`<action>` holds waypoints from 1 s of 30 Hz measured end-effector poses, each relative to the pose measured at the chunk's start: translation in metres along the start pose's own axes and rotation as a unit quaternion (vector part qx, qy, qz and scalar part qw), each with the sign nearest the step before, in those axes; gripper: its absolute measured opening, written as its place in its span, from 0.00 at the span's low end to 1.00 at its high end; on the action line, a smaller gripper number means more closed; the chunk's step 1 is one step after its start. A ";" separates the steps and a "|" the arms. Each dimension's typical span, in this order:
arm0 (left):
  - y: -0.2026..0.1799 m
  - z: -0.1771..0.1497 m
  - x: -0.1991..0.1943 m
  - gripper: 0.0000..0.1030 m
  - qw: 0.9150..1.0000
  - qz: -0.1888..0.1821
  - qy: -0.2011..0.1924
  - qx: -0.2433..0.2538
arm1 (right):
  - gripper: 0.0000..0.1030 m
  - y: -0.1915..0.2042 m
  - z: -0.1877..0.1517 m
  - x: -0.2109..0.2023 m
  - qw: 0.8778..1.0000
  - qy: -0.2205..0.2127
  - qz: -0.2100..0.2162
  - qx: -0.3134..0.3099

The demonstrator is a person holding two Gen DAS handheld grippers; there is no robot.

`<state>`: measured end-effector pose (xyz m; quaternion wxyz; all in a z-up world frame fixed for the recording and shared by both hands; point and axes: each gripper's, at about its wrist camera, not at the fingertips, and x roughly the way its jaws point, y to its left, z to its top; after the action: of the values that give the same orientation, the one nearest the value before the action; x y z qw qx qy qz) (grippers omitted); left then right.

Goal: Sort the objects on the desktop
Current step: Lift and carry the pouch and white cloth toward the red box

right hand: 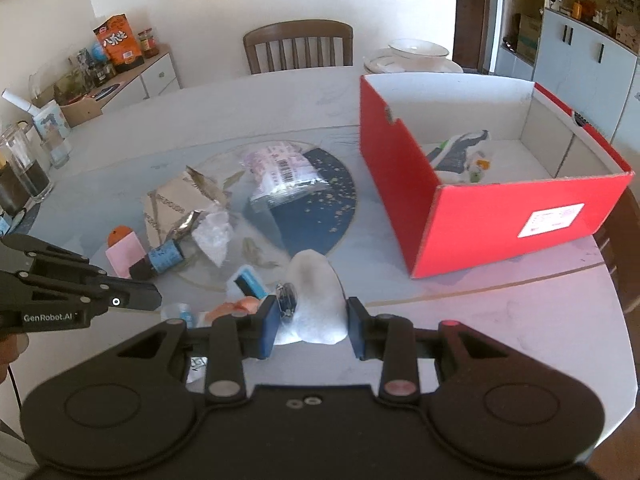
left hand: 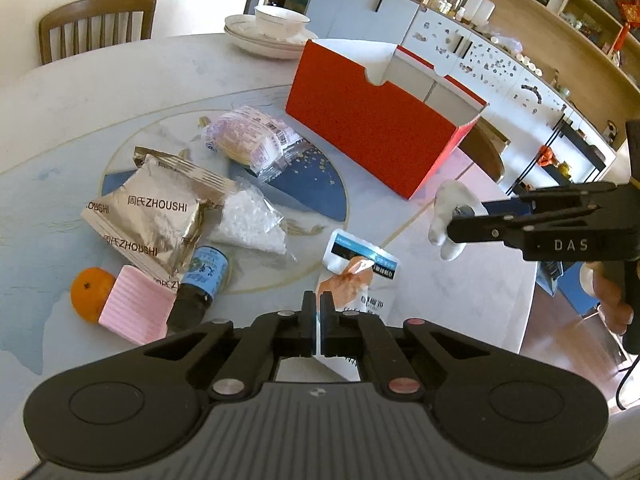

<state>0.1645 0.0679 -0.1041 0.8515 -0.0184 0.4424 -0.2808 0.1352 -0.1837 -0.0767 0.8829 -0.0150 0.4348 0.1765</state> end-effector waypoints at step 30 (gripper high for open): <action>-0.049 0.003 0.071 0.73 0.985 0.015 0.057 0.163 | 0.34 -0.025 -0.019 0.002 0.999 0.022 -0.018 0.036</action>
<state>0.1762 -0.0095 -0.1410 0.8205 0.1435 0.4388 -0.3371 0.1294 -0.2096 -0.0931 0.8762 0.0045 0.4598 0.1442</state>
